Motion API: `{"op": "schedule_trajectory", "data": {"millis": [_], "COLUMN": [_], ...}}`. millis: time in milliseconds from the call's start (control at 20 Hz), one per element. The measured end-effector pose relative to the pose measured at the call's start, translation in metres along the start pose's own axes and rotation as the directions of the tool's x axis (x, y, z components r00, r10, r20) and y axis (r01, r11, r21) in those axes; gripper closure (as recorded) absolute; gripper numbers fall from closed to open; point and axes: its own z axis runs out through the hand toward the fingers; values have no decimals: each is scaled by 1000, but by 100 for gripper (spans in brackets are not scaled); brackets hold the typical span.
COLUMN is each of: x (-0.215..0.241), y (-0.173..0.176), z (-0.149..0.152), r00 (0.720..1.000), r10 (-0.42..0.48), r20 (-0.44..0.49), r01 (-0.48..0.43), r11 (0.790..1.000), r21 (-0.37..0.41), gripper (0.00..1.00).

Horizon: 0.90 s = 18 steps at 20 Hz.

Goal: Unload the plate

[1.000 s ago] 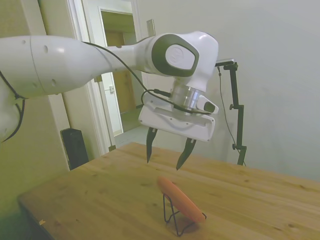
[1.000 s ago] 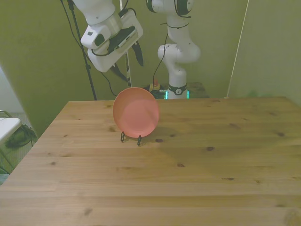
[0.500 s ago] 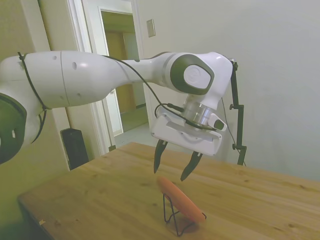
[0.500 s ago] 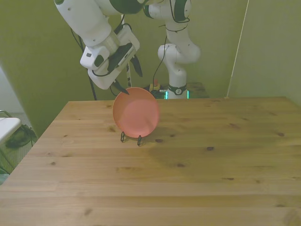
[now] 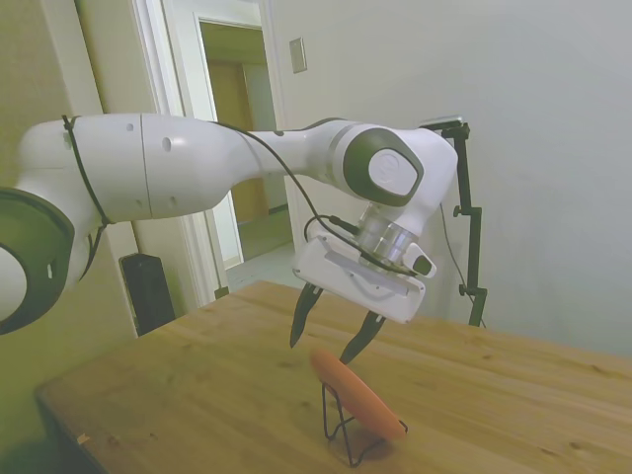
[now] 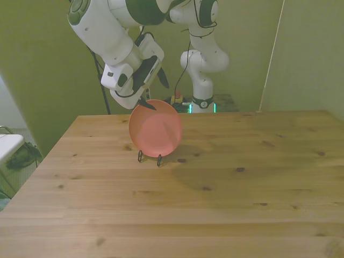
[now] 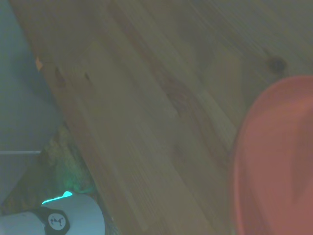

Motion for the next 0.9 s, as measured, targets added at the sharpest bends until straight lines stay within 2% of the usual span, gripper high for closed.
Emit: {"op": "schedule_trajectory", "data": {"millis": [900], "x": [12], "y": [9], "z": [16], "r00": [999], "r10": [6], "r20": [37], "r01": [-6], "r11": [1000], "r21": [23], "gripper": [100]}}
